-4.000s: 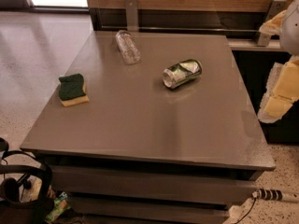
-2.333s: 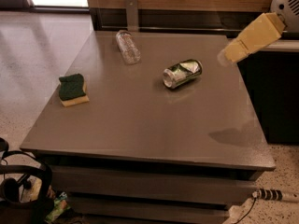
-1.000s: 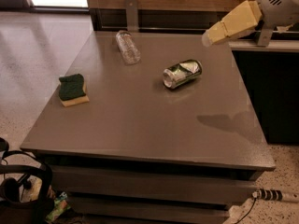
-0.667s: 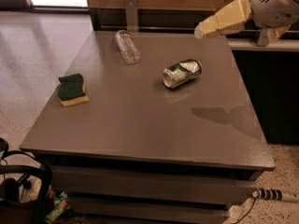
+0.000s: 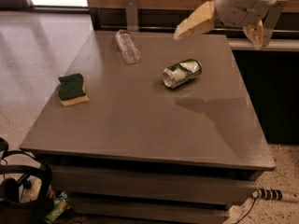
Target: Place green can upright
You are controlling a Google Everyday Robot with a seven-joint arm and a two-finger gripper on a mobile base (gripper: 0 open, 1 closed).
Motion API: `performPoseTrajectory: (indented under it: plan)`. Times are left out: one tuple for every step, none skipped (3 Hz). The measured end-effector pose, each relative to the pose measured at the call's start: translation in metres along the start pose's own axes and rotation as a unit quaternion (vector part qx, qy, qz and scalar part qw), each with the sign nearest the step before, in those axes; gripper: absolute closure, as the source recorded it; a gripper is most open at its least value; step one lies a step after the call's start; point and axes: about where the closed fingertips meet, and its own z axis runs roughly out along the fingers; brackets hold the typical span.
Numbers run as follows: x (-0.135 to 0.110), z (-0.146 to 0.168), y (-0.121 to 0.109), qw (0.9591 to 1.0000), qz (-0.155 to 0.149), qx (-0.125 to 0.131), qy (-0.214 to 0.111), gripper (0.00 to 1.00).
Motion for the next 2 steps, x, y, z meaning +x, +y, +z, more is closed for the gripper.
performPoseTrajectory:
  plan:
    - [-0.0108,0.0184,0.0195,0.9944,0.084,0.056,0.032,0.0]
    - [-0.0129,0.0196,0.0195,0.9922,0.112,0.048,0.028,0.0]
